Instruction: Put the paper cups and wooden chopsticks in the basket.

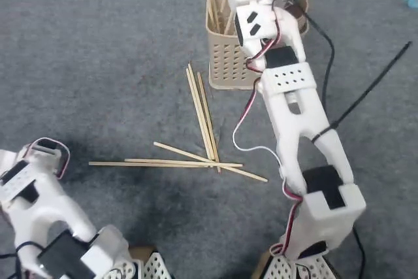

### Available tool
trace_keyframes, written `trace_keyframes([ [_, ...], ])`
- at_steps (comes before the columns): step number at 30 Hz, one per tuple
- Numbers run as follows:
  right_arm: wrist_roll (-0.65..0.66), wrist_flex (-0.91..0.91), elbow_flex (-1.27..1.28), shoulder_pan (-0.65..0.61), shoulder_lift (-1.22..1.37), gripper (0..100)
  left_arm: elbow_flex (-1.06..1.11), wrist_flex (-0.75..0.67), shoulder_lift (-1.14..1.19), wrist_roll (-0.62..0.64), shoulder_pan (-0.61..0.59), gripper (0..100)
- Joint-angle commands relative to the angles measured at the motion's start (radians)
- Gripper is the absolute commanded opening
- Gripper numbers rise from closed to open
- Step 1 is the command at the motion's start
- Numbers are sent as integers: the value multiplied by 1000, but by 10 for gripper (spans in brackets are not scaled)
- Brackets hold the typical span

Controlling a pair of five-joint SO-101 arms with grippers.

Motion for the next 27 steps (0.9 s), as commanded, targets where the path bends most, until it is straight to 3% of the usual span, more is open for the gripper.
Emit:
trace_keyframes([
  [1, -14, -25, -8, 18, -1, 9, -1, -21, -49, -9, 14, 272],
  [10, -14, -335, 356, 10, -51, 32, -1, -21, -49, -9, 17, 272],
  [14, -14, -337, 417, 13, -84, 144, -1, -21, -49, -9, 17, 272],
  [18, -43, -325, 408, 18, -153, 154, -1, -21, -49, -9, 17, 272],
  [22, -51, -81, 359, 18, -318, 154, -1, -21, -49, -9, 17, 272],
  [27, -163, 328, 273, 18, -552, 154, -1, -21, -49, -9, 17, 272],
])
